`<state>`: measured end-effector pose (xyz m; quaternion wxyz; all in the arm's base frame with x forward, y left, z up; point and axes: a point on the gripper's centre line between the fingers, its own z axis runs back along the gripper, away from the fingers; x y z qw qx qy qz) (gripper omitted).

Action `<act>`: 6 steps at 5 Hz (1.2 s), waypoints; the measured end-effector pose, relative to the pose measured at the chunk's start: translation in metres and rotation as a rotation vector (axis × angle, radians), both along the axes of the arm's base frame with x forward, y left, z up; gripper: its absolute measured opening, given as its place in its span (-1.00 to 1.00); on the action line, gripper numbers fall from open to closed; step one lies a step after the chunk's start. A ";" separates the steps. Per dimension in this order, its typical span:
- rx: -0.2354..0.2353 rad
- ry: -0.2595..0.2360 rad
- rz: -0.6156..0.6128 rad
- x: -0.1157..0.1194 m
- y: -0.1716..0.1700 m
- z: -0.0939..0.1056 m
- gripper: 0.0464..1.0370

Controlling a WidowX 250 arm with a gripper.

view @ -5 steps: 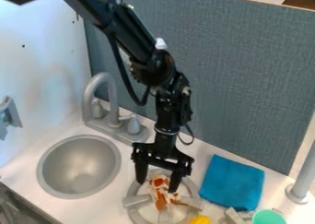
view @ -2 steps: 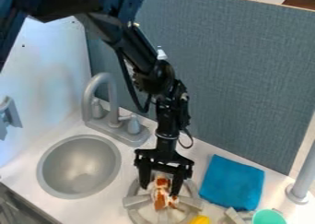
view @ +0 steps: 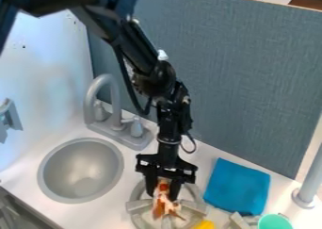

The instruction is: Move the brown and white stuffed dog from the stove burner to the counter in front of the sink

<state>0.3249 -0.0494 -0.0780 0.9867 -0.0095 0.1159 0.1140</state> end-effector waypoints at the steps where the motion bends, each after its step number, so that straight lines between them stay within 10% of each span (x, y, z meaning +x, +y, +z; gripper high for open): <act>1: -0.059 -0.049 0.005 -0.011 0.002 0.030 0.08; 3: -0.096 -0.043 0.044 -0.041 0.019 0.054 0.08; 6: 0.045 0.312 0.079 -0.051 0.113 -0.004 0.08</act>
